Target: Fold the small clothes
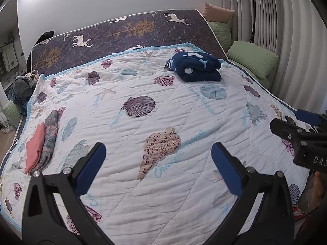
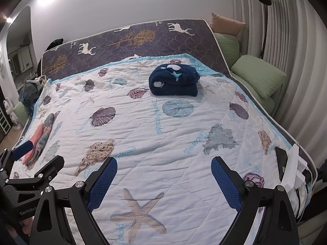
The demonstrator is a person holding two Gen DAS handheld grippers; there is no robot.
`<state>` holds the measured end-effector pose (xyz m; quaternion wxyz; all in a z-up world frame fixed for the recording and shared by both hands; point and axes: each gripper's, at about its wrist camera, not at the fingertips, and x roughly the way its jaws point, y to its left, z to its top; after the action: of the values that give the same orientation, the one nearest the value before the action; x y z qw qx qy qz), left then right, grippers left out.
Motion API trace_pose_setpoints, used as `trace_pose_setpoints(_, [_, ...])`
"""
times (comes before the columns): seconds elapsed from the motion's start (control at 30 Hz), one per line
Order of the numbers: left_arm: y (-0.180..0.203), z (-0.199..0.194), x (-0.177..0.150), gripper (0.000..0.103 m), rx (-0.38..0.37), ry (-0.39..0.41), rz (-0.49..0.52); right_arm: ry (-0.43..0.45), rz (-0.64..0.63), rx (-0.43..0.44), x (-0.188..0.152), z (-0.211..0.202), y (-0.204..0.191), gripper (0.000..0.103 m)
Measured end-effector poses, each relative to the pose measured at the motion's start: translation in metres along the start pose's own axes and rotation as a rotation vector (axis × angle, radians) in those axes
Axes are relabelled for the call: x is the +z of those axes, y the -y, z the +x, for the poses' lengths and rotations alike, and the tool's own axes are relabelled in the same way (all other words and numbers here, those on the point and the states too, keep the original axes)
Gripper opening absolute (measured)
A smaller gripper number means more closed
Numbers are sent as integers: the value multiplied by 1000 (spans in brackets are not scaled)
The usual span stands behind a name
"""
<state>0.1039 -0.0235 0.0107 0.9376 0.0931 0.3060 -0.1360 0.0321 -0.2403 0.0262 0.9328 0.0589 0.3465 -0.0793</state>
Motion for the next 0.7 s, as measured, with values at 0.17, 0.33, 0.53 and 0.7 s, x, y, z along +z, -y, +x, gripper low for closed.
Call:
trace_pose_setpoints(0.17, [1,-1,1,102,0,6,9,-2,0,3,-1,1,-1,95])
trace_pose_setpoints(0.33, [3,-2,1,102,8,4,19,-1,0,4,-1,2,-1,95])
trace_pose_setpoints(0.53, [4,-1,1,102,8,3,18,-5,-2,8,-2,4,-3,95])
trace_pose_setpoints(0.7, [2,-1,-1,102,6,1,16,-6,-10,9,-3,5,-4,95])
